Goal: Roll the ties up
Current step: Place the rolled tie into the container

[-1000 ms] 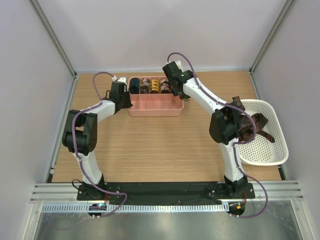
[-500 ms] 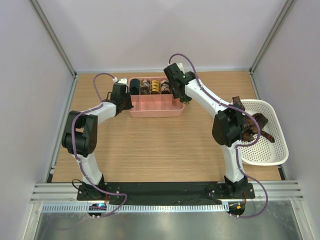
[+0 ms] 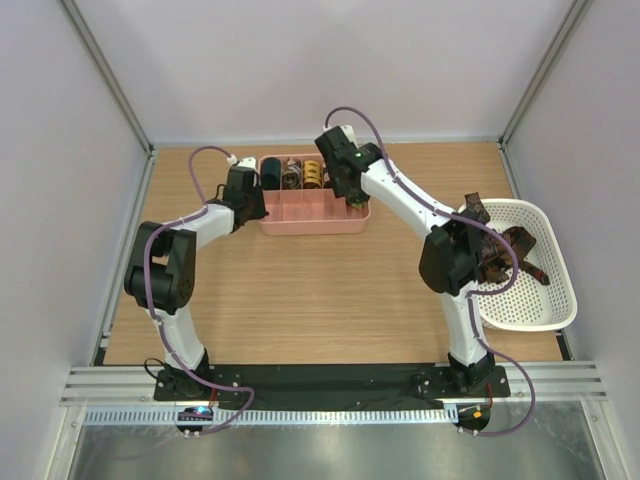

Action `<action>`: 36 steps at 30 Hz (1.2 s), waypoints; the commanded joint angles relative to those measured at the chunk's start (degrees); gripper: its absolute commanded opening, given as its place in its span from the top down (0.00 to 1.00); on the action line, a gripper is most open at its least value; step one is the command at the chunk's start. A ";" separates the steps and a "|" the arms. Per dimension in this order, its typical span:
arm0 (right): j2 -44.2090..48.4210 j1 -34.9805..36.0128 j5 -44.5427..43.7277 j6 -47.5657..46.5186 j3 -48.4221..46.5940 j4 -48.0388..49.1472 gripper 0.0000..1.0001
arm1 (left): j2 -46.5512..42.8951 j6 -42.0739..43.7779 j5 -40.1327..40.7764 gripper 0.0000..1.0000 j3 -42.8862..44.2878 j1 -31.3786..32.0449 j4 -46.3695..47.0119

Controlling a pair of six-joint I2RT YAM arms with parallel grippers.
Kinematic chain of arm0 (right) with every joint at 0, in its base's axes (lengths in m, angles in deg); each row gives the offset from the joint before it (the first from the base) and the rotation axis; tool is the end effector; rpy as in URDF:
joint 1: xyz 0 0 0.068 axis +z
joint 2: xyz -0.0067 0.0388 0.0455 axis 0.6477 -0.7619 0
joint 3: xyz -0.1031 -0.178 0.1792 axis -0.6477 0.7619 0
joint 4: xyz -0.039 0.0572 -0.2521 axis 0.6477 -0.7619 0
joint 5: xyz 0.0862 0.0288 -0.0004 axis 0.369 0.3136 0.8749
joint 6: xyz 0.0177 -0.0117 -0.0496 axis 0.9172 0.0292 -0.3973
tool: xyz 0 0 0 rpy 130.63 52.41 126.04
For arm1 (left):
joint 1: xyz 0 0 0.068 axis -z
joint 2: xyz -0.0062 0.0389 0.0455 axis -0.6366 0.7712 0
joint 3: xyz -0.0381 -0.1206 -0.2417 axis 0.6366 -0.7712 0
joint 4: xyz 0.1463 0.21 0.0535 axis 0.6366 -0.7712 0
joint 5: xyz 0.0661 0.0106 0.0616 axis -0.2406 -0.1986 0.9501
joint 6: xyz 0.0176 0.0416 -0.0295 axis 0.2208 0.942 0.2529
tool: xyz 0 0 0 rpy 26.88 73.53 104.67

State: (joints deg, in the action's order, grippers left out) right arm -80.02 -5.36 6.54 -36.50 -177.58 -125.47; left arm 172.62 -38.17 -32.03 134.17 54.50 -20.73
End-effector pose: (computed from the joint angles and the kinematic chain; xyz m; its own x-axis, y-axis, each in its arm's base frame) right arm 0.3941 0.2554 0.2877 -0.7301 -0.2998 -0.6141 -0.1518 0.9473 -0.2820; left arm 0.3902 -0.1017 0.1835 -0.6671 -0.1693 -0.7255 -0.0167 0.9770 -0.2127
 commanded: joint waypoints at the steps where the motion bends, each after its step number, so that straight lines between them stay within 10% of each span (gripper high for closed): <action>1: -0.35 1.30 1.88 1.57 -2.35 0.30 0.99 | -3.05 -0.64 -2.69 0.95 0.17 1.56 3.94; 26: 9.31 -3.71 -1.02 -2.30 -4.64 -1.19 0.99 | -3.32 0.24 -1.99 0.92 1.57 1.56 2.09; 36: 10.81 -3.89 -1.55 -3.45 3.97 2.93 0.99 | -5.33 -0.55 -1.90 0.50 1.31 1.56 1.83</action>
State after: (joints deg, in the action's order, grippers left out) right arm -71.02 -9.67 5.38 -38.84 -175.79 -124.97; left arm 171.46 -39.00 -33.34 134.19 55.96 -20.79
